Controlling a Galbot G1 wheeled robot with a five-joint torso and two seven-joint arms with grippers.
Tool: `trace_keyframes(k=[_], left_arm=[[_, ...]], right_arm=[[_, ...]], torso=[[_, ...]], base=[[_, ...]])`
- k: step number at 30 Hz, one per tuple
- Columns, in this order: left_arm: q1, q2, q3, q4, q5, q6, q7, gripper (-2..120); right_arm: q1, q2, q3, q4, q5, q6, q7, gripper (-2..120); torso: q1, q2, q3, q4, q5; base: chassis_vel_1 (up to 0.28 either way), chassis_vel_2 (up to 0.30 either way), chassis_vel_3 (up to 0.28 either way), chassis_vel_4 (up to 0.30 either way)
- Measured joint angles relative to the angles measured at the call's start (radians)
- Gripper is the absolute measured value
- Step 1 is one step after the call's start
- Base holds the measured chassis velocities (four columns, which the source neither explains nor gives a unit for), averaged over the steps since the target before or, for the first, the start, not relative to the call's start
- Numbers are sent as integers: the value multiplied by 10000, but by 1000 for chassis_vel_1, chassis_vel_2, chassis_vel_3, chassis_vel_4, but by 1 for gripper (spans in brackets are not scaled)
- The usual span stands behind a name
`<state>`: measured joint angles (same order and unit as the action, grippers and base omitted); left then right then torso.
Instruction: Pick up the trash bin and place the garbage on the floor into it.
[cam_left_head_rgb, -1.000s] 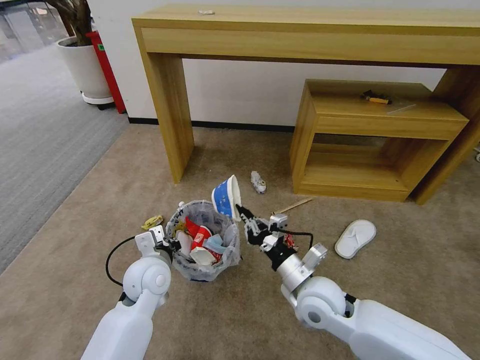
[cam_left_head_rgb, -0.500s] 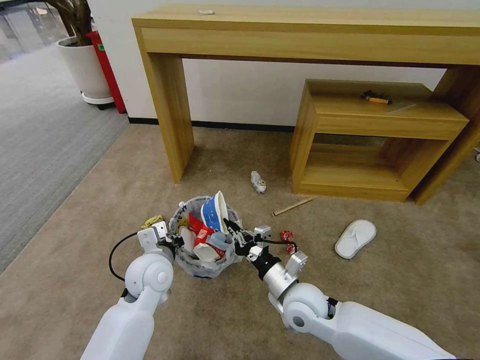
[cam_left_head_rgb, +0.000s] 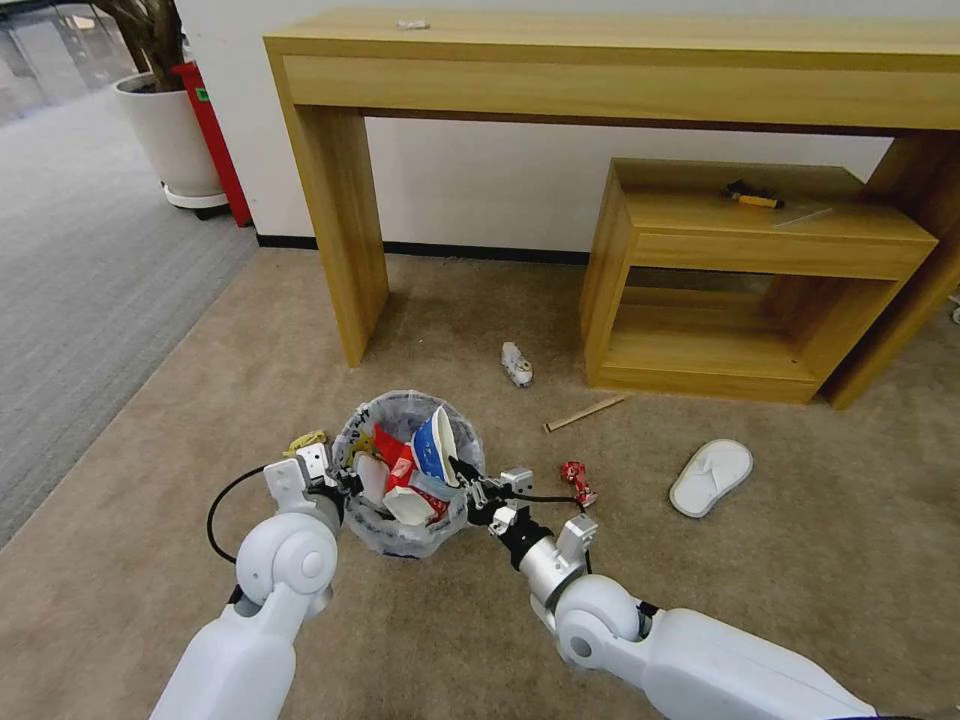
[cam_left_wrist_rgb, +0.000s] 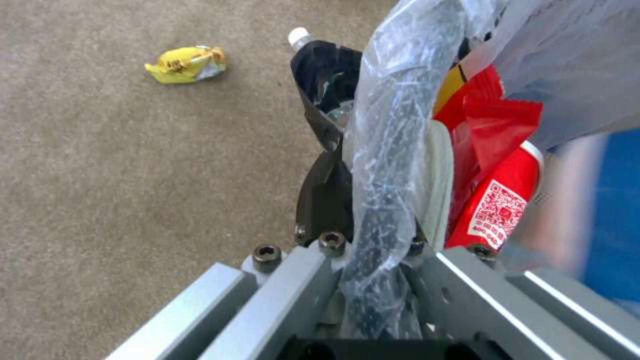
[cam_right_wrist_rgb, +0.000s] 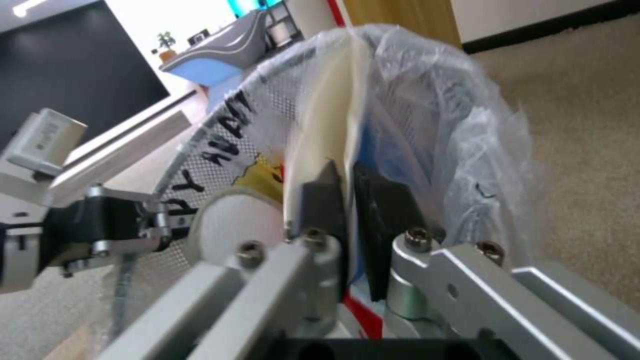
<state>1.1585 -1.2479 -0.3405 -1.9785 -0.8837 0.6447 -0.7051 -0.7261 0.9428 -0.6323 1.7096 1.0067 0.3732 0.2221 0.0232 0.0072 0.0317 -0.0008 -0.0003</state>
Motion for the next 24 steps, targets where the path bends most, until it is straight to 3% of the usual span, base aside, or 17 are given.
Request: trace_keyframes(k=[8,15,17,22,24], left_arm=[[30,-46,56,29,48,11,50,0],[81,-115,16,396,304,-23,197,0],[147,-112,-44,514,458,-58,312,0],[208,-80,-149,594,537,-107,389,0],[216,-56,-202,626,557,-139,425,0]], right_arm=[[6,62,45,-60,-162,-20,137,39],[94,234,815,176,-579,-128,591,63],[183,145,1673,174,-1004,-417,966,74],[125,-235,2968,-94,-1901,-841,1455,87],[-293,-526,4069,-474,-2688,-985,1634,96]], torso=[[0,0,0,0,1],[0,0,0,1,2],[0,0,0,2,2],[1,0,0,4,1],[0,0,1,-1,3]], base=[[0,0,0,0],[0,0,0,0],[0,0,0,0],[0,0,0,0],[0,0,0,0]])
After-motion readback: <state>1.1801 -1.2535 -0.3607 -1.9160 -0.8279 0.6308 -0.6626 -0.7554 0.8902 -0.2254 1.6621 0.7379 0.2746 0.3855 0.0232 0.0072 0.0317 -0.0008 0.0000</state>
